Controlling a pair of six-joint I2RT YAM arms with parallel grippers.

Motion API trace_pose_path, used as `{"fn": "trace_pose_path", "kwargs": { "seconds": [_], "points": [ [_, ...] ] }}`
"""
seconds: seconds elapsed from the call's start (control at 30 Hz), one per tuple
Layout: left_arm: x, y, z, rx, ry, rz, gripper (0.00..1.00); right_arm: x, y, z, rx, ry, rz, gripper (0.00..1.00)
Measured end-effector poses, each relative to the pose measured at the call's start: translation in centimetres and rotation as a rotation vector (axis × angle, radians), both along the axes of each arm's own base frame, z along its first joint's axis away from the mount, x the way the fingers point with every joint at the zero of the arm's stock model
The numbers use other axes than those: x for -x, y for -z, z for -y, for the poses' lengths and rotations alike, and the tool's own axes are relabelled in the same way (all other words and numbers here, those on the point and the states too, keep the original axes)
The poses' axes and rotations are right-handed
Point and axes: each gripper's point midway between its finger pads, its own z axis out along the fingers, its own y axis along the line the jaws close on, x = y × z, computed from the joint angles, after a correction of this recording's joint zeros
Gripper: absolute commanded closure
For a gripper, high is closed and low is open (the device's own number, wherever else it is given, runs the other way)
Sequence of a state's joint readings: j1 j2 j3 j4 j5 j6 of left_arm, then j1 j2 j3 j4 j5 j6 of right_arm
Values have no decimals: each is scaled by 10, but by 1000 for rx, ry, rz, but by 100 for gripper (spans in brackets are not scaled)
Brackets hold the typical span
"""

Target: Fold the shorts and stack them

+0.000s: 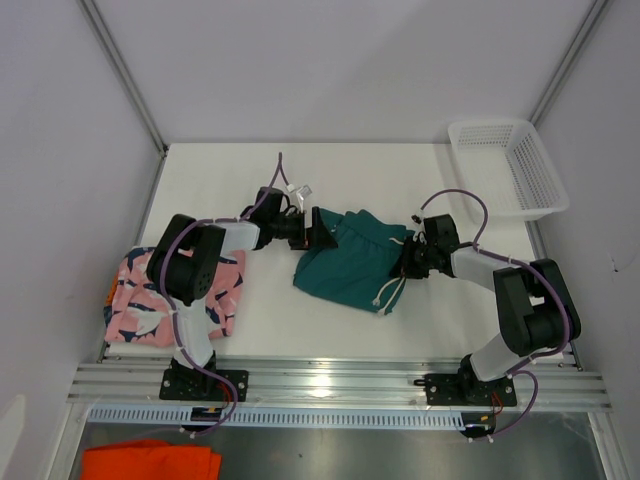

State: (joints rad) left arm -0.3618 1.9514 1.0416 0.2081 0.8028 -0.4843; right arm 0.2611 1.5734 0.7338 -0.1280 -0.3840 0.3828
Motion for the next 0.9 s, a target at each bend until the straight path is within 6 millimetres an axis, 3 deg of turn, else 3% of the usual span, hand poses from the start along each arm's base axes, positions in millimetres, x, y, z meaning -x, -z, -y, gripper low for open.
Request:
{"fn": "trace_pose_path", "kwargs": {
  "seconds": [0.17, 0.23, 0.27, 0.3, 0.37, 0.4, 0.57, 0.73, 0.9],
  "points": [
    [-1, 9, -6, -58, -25, -13, 8, -1, 0, -1, -6, -4, 2, 94],
    [-2, 11, -6, -78, -33, -10, 18, -1, 0, -1, -6, -4, 2, 95],
    [-3, 13, -7, -92, -38, -8, 26, -1, -1, -1, -7, -4, 2, 95],
    [-3, 15, -7, -106, -42, -5, 45, -1, -1, -1, -7, -4, 2, 95],
    [-3, 21, -9, -150, -55, -4, 60, -1, -1, -2, -8, -4, 3, 95],
    [-1, 24, -9, -174, -57, -10, 73, -1, -1, -2, -9, -4, 3, 96],
    [5, 30, -4, -246, -44, -8, 100, -3, -5, -8, -13, -10, 9, 99],
    [6, 30, -3, -275, -51, 2, 100, 0, -12, -24, -19, -24, 20, 100],
    [11, 18, -18, -349, -94, -7, 100, 7, -30, -52, -42, -59, 53, 100]
  ]
}}
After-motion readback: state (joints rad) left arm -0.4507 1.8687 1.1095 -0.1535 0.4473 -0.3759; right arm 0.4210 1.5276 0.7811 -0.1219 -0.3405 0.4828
